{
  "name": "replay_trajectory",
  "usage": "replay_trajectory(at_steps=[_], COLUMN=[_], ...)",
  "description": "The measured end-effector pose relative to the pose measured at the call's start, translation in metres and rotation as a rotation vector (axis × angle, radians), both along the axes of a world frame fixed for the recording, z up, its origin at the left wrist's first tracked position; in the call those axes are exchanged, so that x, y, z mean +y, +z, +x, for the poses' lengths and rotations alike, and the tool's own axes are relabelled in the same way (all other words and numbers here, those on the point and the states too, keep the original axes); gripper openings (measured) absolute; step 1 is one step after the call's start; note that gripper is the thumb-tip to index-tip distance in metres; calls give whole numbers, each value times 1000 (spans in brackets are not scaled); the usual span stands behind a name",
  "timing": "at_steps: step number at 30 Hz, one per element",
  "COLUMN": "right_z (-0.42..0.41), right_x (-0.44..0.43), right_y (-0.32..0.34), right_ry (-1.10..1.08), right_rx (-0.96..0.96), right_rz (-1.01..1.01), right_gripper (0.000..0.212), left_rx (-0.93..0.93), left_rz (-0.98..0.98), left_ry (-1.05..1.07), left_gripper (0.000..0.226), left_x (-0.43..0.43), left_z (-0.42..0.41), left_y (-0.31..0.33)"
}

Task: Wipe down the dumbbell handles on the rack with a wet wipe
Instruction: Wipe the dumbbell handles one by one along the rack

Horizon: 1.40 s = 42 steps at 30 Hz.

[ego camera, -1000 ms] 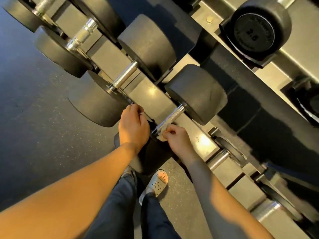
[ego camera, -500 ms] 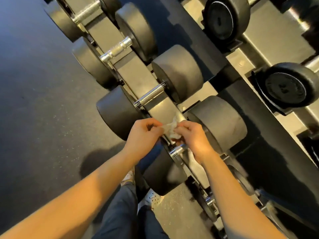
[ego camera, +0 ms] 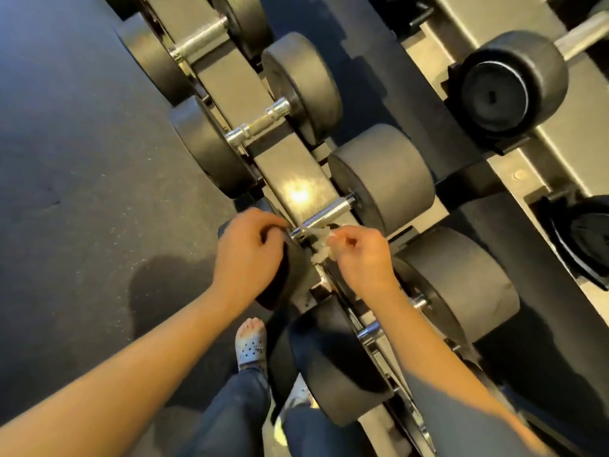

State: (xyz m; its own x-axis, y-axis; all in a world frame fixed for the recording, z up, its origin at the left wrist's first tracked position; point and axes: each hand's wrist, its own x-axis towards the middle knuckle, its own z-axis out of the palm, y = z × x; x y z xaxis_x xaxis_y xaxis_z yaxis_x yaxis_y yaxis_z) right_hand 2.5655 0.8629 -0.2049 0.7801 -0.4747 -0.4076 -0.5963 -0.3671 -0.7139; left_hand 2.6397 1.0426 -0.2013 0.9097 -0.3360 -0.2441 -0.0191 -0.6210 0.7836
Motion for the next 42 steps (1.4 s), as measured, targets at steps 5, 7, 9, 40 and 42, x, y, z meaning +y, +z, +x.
replay_trajectory(at_steps=[5, 7, 9, 40, 42], right_z=[23, 31, 38, 42, 36], right_x=[-12, -13, -10, -31, -34], right_y=[-24, -33, -43, -77, -84], right_ry=[157, 138, 150, 1200, 1206], right_rx=[-39, -92, -97, -262, -330], right_rz=[-372, -394, -387, -644, -777], right_gripper=[10, 7, 7, 36, 44], left_rx=[-57, -12, -25, -129, -122], left_rz=[145, 153, 206, 300, 316], left_ry=[228, 291, 342, 396, 397], left_gripper=[33, 39, 44, 33, 32], left_x=[2, -7, -13, -20, -21], left_z=[17, 14, 12, 7, 8], left_y=[-32, -40, -44, -41, -42])
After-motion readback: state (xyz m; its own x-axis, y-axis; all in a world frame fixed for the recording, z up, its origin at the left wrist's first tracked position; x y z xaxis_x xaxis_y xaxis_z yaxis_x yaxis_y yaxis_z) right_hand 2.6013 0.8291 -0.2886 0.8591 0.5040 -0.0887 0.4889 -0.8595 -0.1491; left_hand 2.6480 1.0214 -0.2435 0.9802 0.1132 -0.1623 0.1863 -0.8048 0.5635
